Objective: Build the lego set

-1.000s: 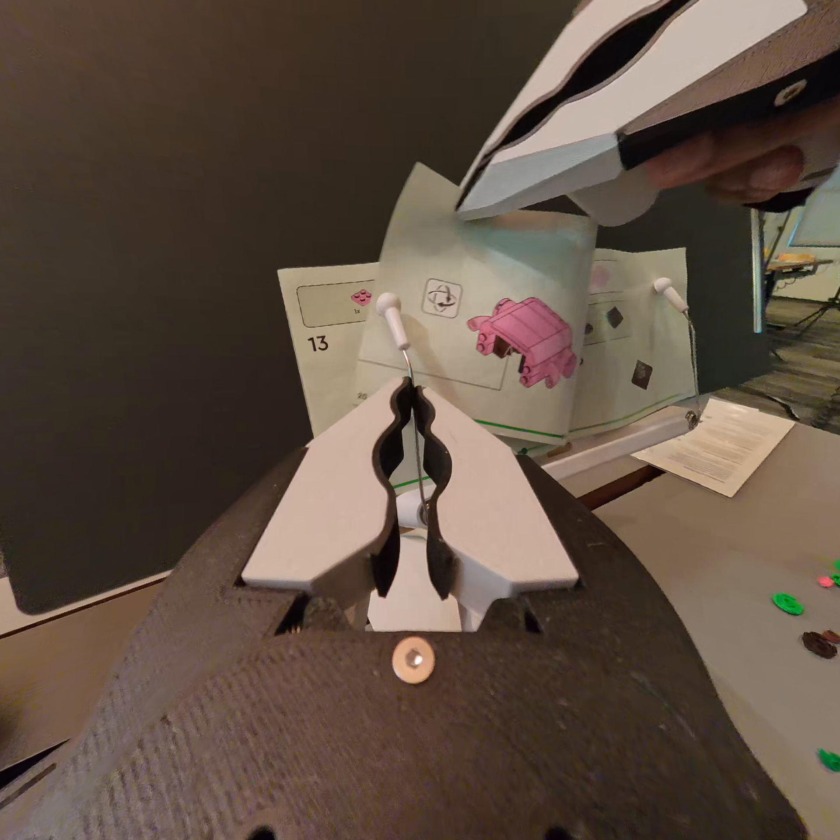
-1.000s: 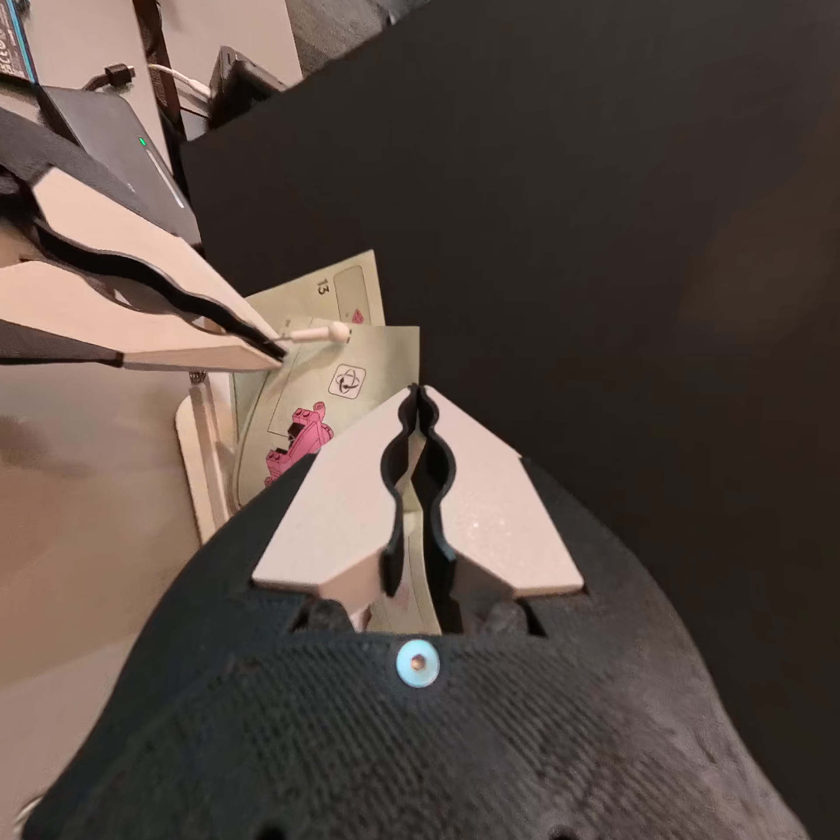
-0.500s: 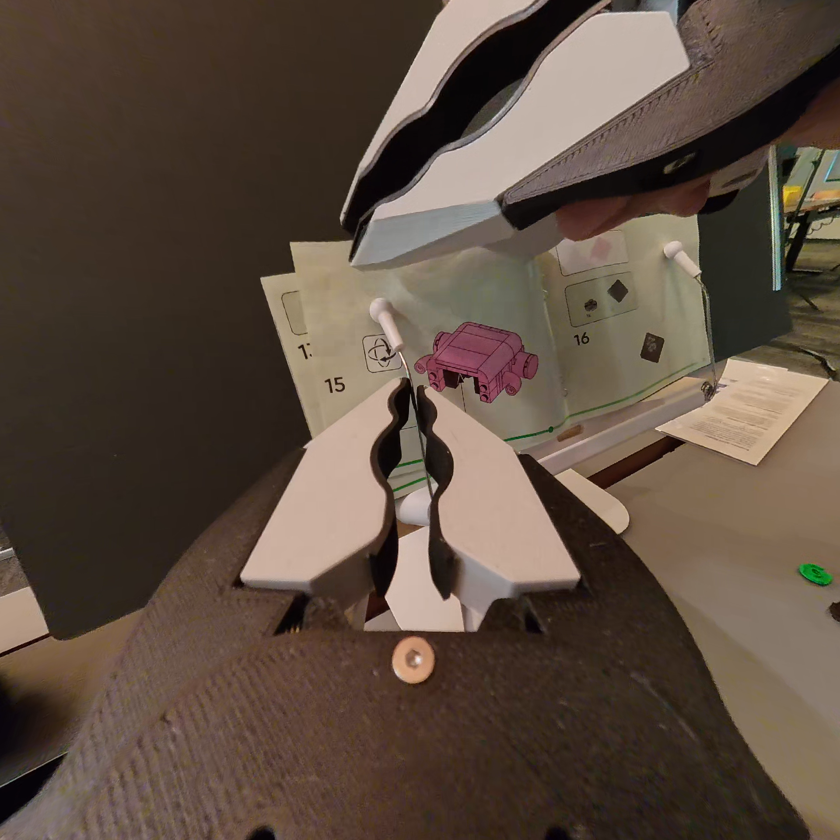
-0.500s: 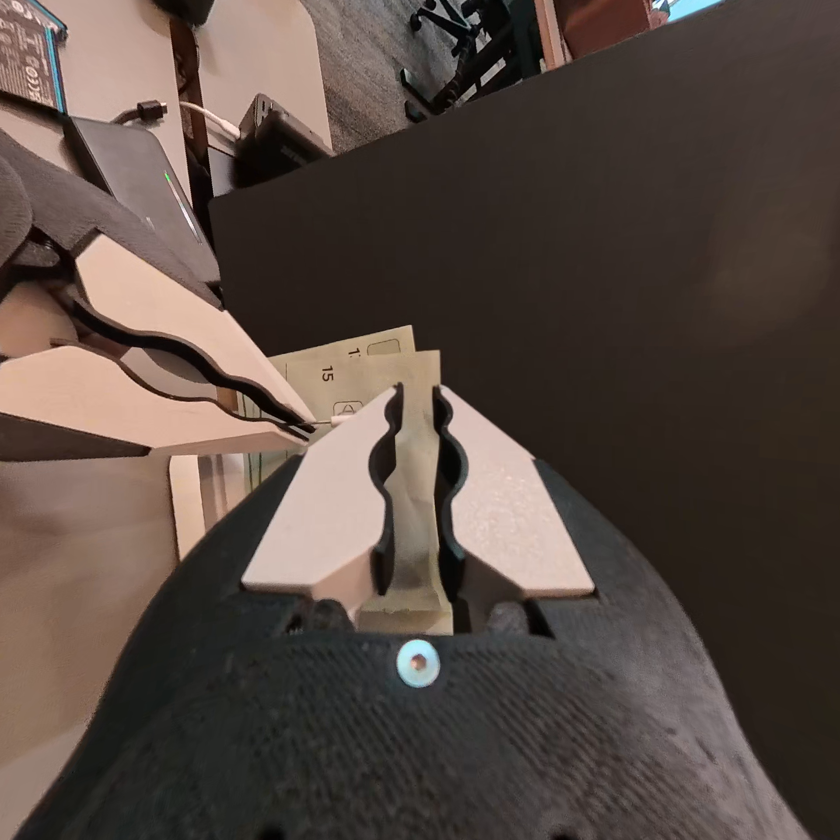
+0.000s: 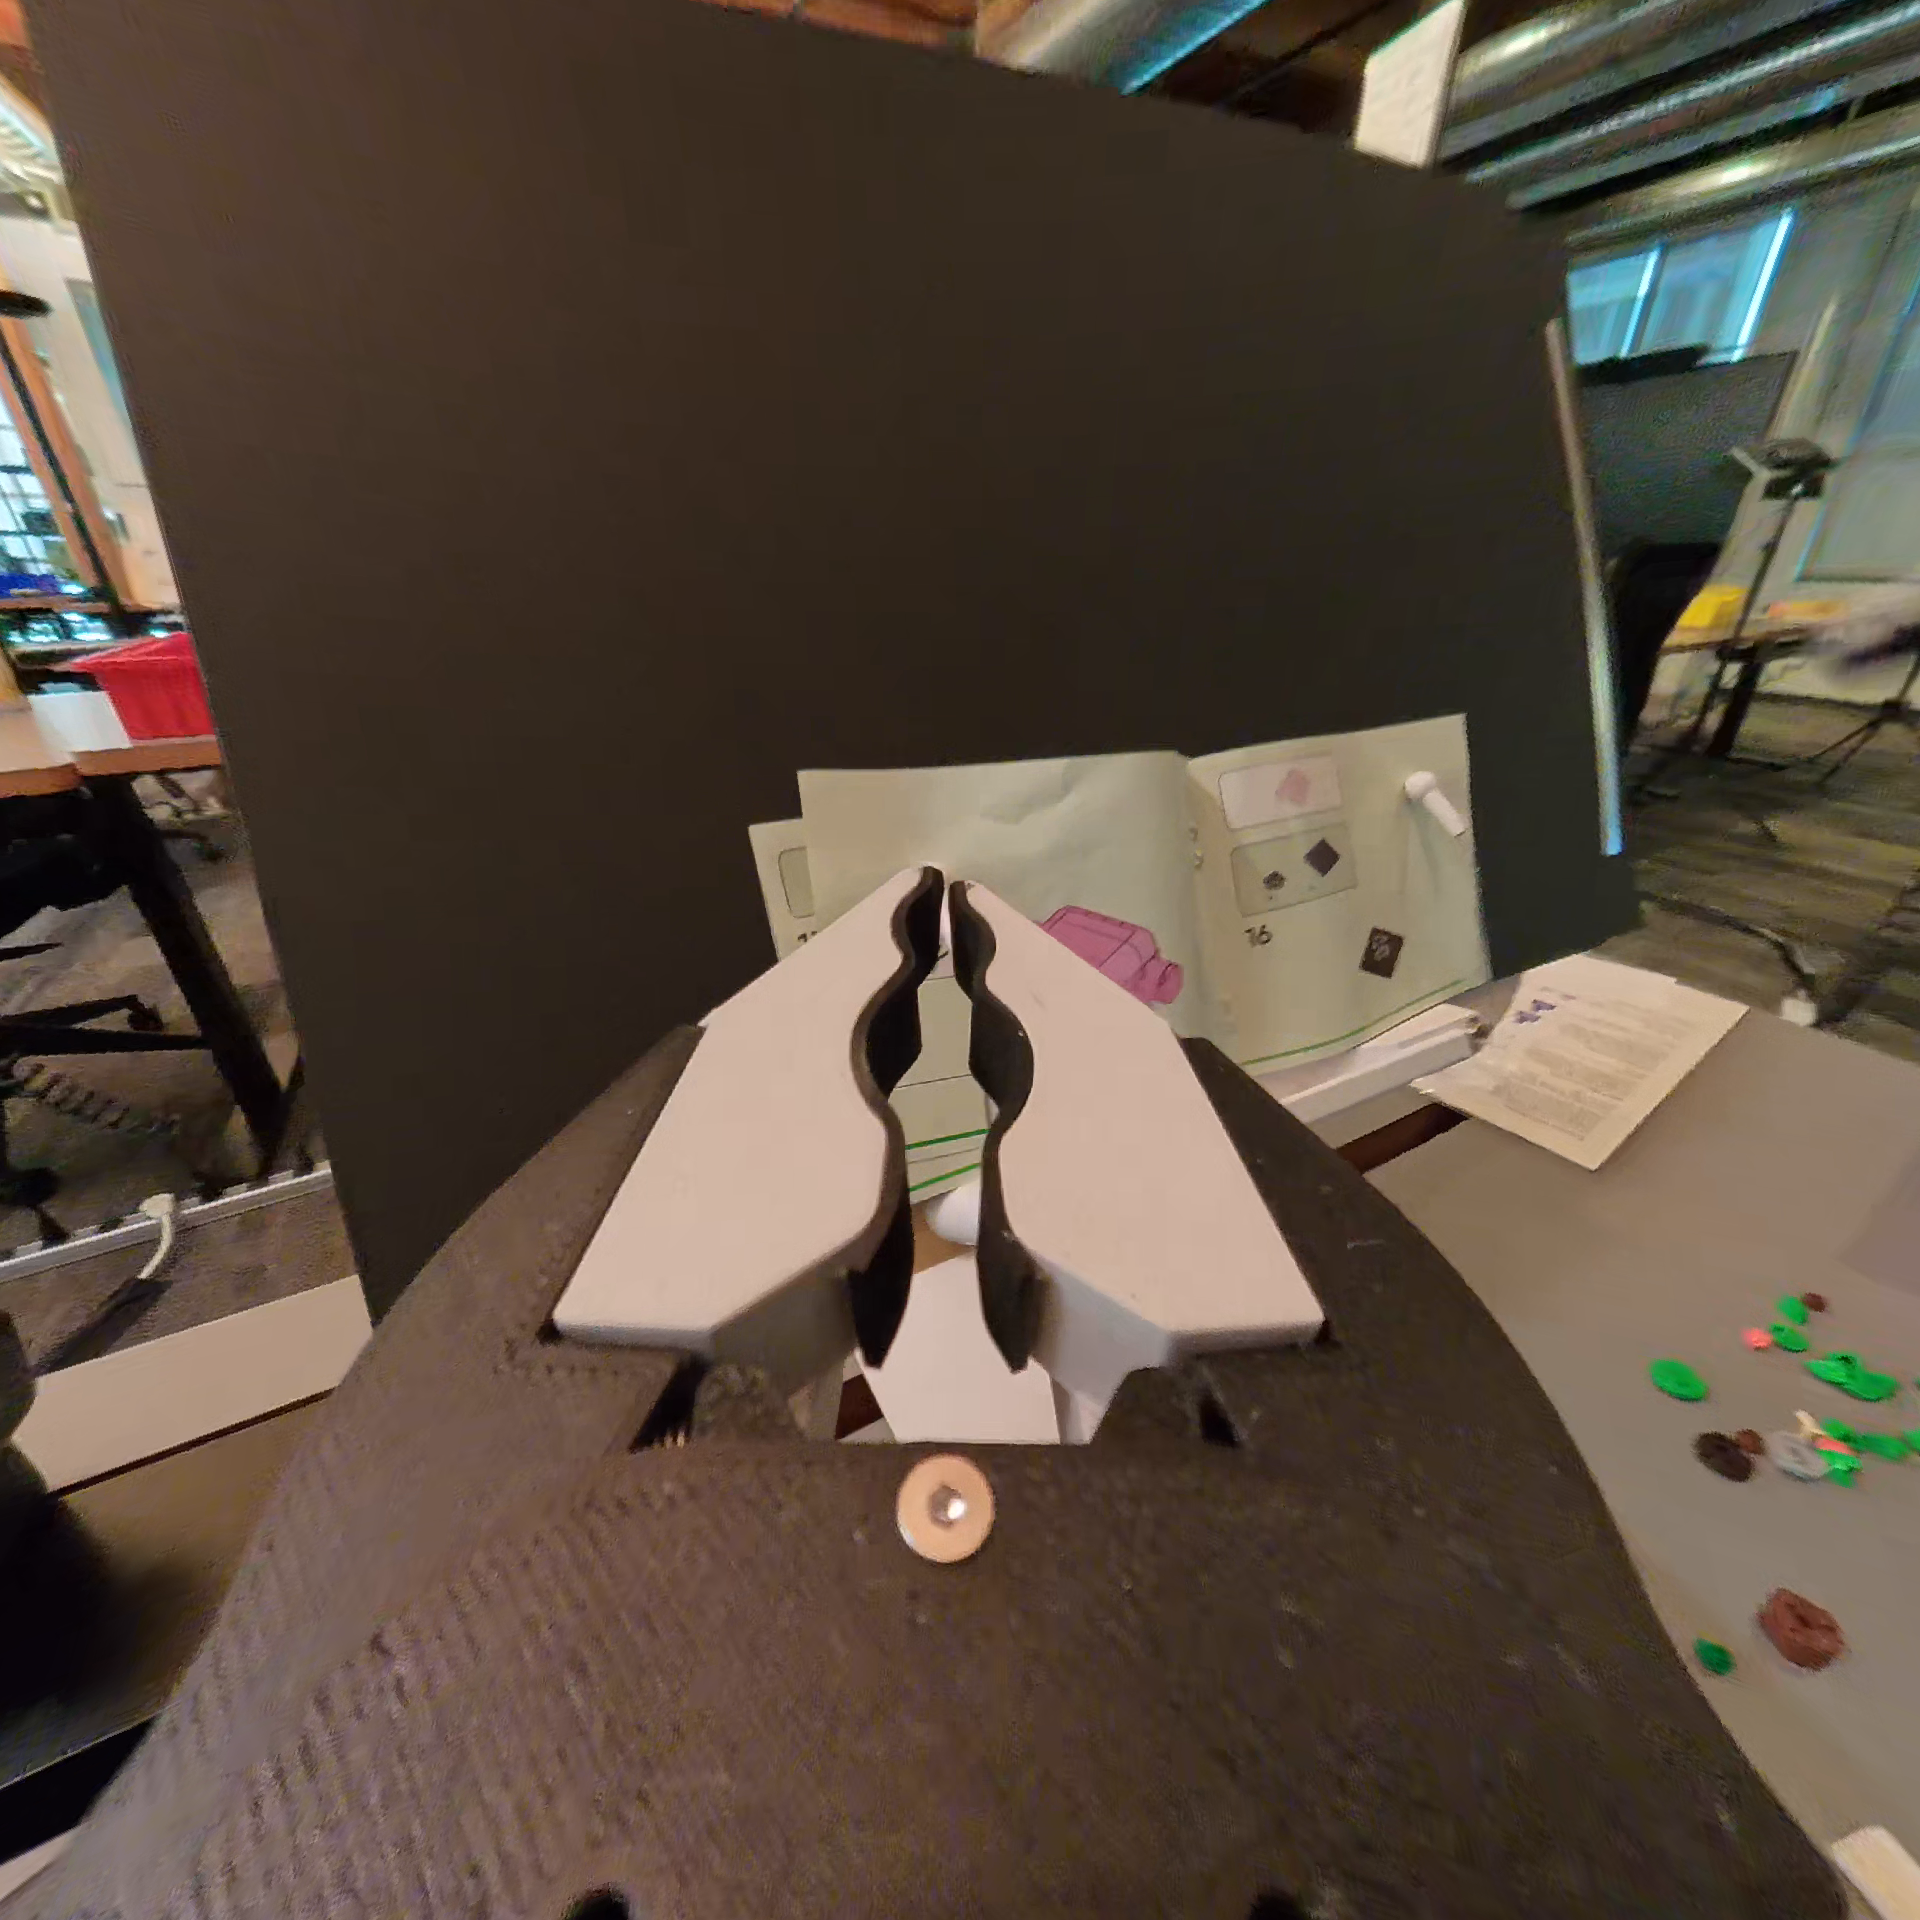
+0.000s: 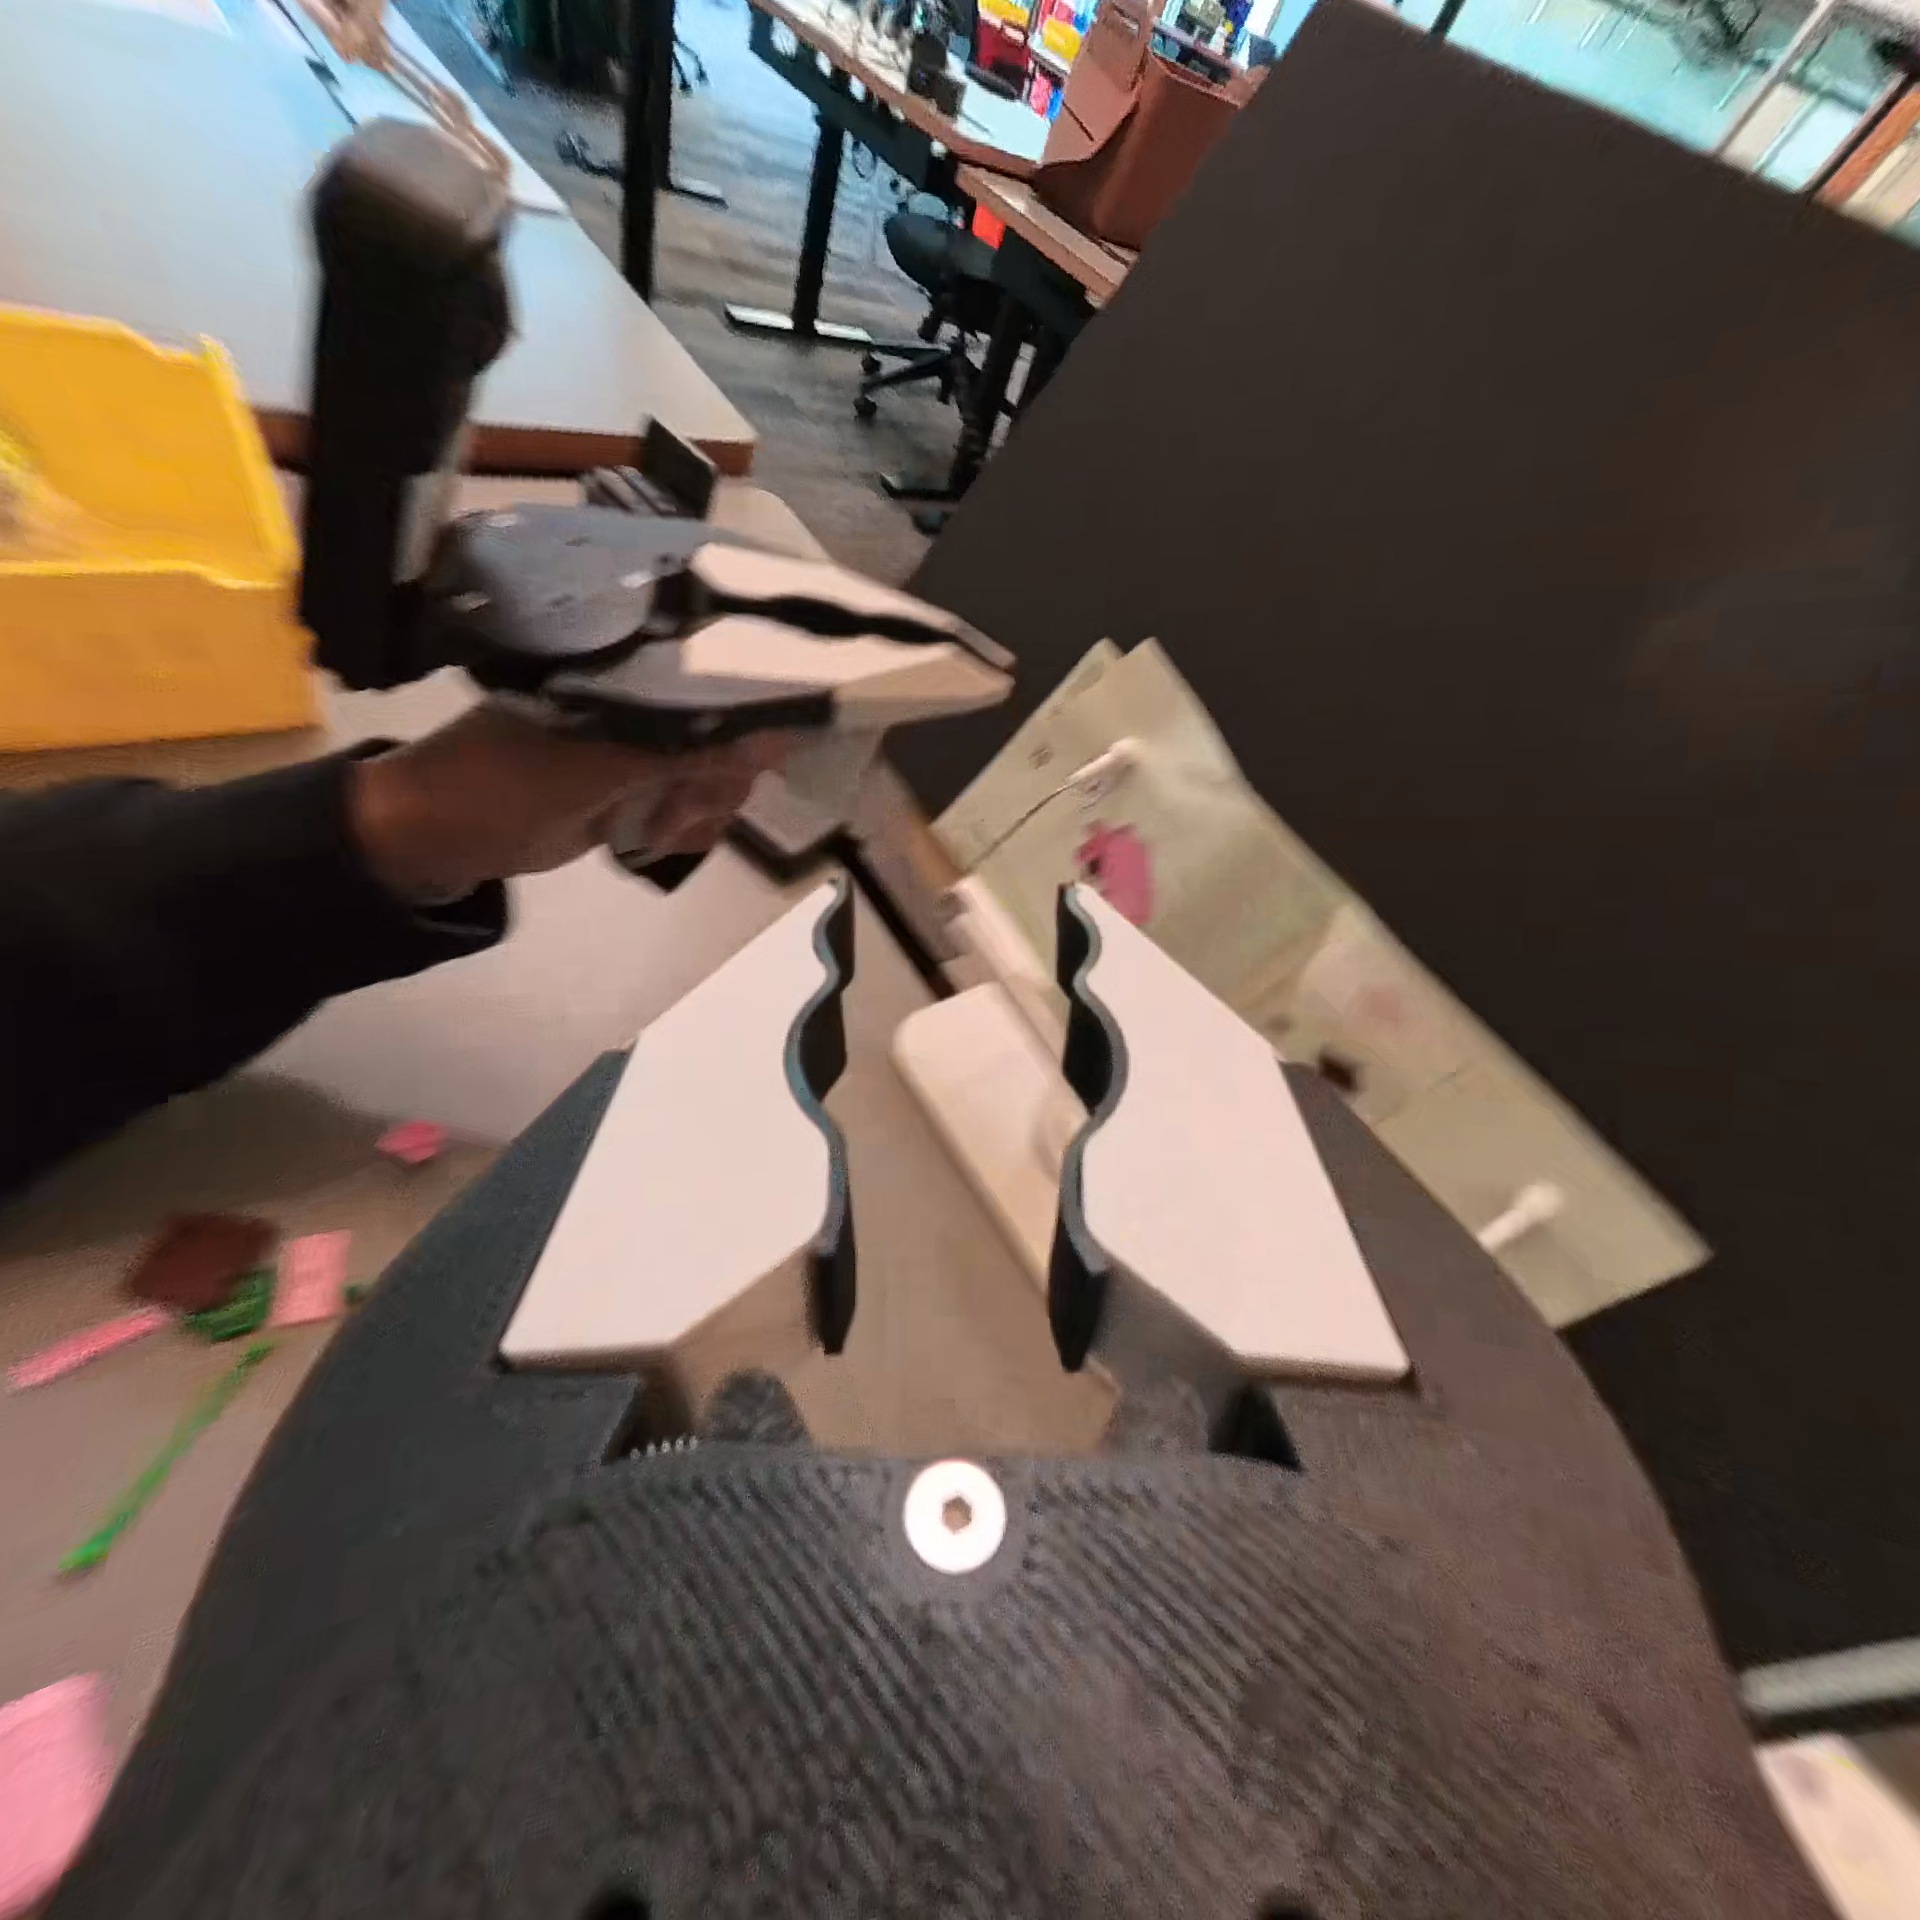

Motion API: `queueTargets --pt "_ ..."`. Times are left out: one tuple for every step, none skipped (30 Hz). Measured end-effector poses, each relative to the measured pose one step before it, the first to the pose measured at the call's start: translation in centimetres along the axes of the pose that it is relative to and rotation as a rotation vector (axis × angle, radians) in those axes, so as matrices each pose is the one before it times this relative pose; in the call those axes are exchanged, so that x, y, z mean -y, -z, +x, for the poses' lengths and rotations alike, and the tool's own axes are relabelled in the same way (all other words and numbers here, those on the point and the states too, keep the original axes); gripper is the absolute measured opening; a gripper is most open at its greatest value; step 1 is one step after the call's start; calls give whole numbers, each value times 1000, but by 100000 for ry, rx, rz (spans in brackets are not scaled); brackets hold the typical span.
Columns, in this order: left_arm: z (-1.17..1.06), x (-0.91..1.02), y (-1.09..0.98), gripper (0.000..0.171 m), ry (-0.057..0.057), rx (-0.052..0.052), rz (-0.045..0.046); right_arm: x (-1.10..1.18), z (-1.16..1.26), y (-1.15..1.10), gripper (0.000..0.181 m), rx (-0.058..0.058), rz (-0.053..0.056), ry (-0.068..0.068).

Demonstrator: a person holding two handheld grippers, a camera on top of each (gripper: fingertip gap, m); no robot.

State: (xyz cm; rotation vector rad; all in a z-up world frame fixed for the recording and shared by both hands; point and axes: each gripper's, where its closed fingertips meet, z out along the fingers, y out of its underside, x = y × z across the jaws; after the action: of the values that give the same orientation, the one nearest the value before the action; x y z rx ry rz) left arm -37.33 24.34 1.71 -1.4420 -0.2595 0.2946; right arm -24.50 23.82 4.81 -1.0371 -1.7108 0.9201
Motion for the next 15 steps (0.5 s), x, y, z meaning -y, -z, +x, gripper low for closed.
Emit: queueTargets --pt "332 618 469 0 650 -1457 208 -757 -1662 1435 38 1794 799 -3446" --pt "376 683 492 0 -341 -1218 -317 -909 -1575 1250 39 826 449 -1679" --pt "372 736 567 0 -791 -493 -628 -981 -1472 1070 39 154 208 -325" --pt "489 738 703 0 -763 -379 -649 -1058 -1332 915 39 -237 -270 581" --pt "723 704 823 1 -569 -1049 -557 -1025 -1069 765 40 -1123 -329 1139" --pt "1009 609 902 3 -715 -2138 -796 -1038 -763 629 41 -2053 -449 1689" --pt "1217 440 944 5 -1168 -2711 -1388 -1037 -564 526 42 -2115 -673 1625" --pt "1223 301 934 8 -1754 -2134 -1557 -975 -449 421 42 -1538 -330 311" --pt "1111 234 949 9 -2154 -917 -928 -854 -455 329 42 -314 158 -1481" --pt "1100 166 934 9 -2587 -397 -316 -725 -521 287 43 1129 619 -2736" --pt "1175 2 895 9 -2847 -703 -498 -532 -480 265 44 1612 1539 -3568" --pt "1282 -229 813 9 -3098 -1352 -1229 -339 -389 262 45 1462 2560 -3732" --pt "1363 -474 724 9 -3230 -1884 -1964 -268 -356 251 45 1531 3280 -3200" --pt "1415 -738 615 11 -3103 -2414 -2629 -258 -333 241 45 1556 3770 -2498" --pt "1653 -985 502 13 -2477 -4023 -2910 -275 -315 265 44 1346 3984 -2176"
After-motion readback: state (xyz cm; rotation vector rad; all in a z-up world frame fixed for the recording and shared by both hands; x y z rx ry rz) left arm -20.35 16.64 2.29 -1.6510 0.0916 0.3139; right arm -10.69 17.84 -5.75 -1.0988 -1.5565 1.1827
